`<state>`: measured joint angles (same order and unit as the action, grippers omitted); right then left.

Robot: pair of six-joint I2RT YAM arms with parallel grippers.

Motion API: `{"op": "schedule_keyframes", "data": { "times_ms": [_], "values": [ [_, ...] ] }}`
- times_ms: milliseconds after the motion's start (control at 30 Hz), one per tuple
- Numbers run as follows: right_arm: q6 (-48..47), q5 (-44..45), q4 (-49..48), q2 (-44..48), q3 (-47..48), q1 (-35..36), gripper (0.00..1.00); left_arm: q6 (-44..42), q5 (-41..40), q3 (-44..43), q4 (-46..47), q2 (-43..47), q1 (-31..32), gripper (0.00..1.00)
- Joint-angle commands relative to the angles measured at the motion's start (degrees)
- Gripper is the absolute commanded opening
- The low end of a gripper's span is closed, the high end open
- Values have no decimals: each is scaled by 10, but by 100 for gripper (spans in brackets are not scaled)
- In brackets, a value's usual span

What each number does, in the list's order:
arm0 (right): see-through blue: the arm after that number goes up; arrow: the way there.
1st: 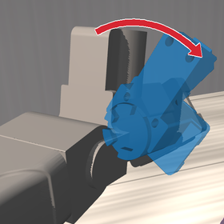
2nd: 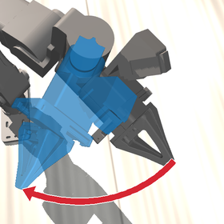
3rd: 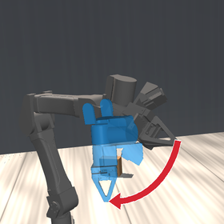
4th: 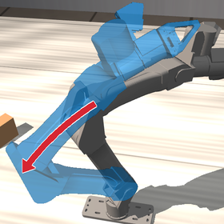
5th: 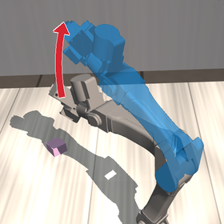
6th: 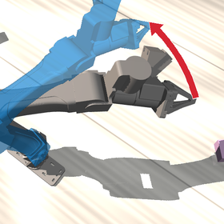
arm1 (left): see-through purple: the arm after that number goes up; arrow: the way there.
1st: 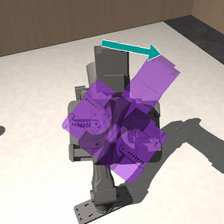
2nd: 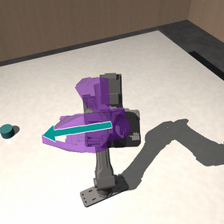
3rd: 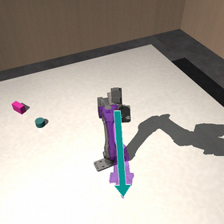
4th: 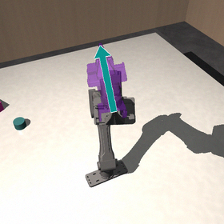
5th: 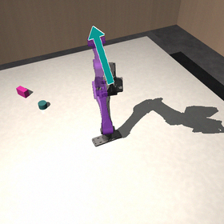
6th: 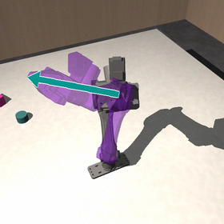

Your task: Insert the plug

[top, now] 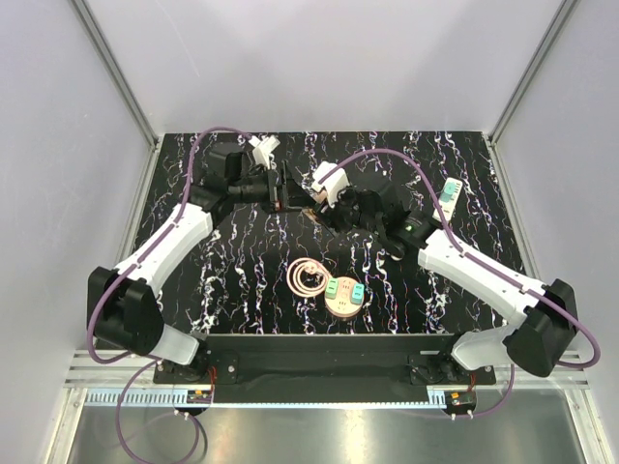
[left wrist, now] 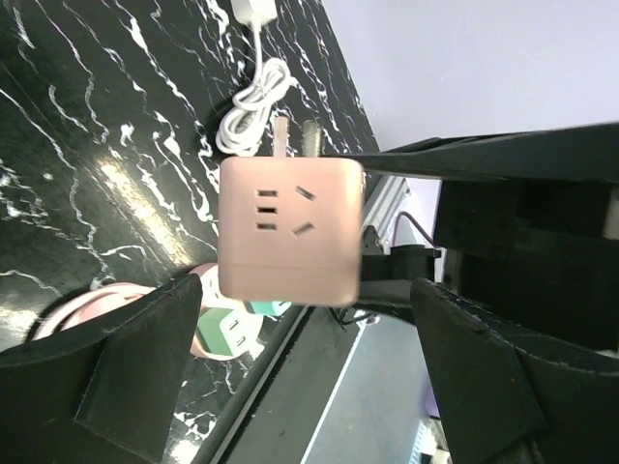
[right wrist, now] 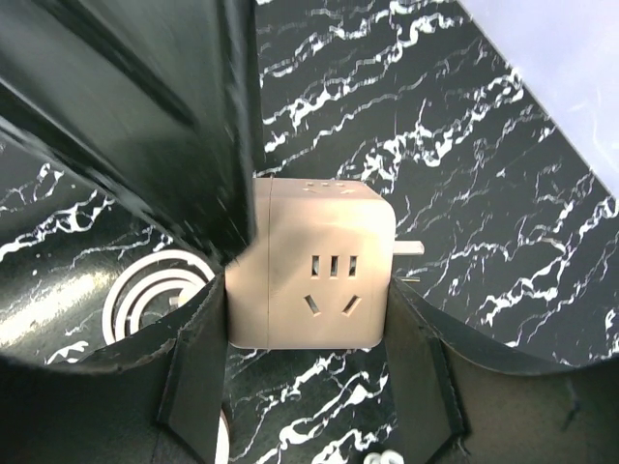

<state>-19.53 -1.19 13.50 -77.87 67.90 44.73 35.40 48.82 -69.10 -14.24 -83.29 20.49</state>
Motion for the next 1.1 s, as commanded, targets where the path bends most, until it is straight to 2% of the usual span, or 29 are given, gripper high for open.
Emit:
{"op": "schedule_keyframes", "data": {
  "times_ms": [0,133,200,300,333,367,433,533,633,733,867,1067],
  "values": [
    [-13,-8,-65,28,-4,10,0,34,27,17,60,-13,9,94],
    [-14,-19,-91,31,-22,11,0,71,44,38,112,-25,9,92],
    [-12,-19,-100,33,-30,11,0,94,55,47,140,-28,9,87],
    [-1,-7,-108,30,-39,11,3,112,70,54,170,-35,9,62],
    [3,0,-106,29,-40,11,7,113,71,55,173,-35,9,42],
    [11,3,-107,27,-40,11,17,111,72,56,174,-36,9,34],
    [20,8,-97,25,-38,11,28,105,72,59,173,-35,9,16],
    [53,21,-82,31,-38,11,55,88,74,63,175,-31,9,0],
    [93,27,-46,42,-35,11,73,70,63,66,159,-20,8,0],
    [135,15,-1,61,-36,11,80,11,33,52,104,-7,8,0],
    [192,14,36,102,-50,11,83,-40,-1,35,38,3,8,0],
    [293,-5,64,152,-67,11,83,-81,19,41,54,47,9,0]
  ]
}}
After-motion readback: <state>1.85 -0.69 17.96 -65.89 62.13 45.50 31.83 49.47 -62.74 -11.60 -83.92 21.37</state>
